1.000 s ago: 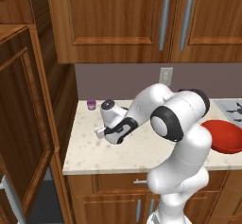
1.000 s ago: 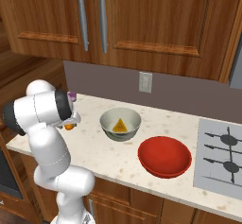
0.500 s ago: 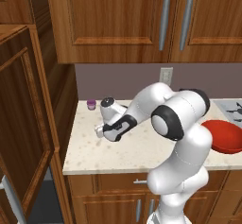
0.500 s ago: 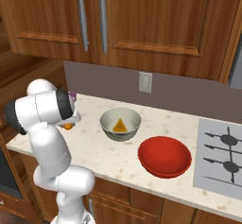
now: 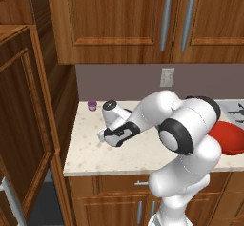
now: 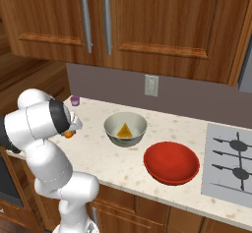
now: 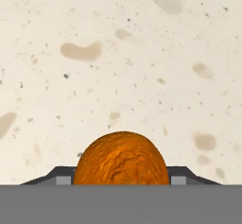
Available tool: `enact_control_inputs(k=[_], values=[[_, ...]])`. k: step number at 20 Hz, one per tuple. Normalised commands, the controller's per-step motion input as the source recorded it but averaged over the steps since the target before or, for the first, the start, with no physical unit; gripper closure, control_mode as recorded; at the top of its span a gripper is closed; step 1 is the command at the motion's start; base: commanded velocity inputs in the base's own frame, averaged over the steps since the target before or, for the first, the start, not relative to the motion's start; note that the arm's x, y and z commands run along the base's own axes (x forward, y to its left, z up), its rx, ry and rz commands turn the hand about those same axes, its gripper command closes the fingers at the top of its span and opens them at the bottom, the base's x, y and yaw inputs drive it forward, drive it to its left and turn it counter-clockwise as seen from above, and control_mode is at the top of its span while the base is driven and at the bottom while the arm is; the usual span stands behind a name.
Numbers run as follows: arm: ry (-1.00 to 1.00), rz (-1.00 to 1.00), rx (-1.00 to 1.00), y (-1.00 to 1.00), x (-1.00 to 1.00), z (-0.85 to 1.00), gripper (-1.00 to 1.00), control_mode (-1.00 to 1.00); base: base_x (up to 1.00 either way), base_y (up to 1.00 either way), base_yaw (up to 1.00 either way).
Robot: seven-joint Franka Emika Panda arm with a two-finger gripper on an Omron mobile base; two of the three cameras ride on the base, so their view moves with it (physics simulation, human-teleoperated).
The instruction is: Pick both bowls and place them on the counter. Then place the tangerine in one bowl and place the cheese in the other bowl.
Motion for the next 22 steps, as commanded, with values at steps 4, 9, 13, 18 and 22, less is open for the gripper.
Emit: enact_control_inputs(k=[4, 9, 13, 18, 22], values=[[0.05, 0.04, 0.04, -0.14, -0.31, 0.39, 1.0, -1.0, 0.0, 0.0, 0.0], [0.0, 0.05, 0.02, -0.15, -0.38, 0.51, 1.0, -1.0, 0.0, 0.0, 0.0], [-0.09, 0.08, 0.0, -0.24, -0.5, 0.52, 1.0, -1.0, 0.0, 0.0, 0.0], [-0.25, 0.02, 0.0, -0.35, -0.56, 0.49, 1.0, -1.0, 0.0, 0.0, 0.0], [-0.23, 0.03, 0.01, -0.42, -0.58, 0.49, 1.0, -1.0, 0.0, 0.0, 0.0]])
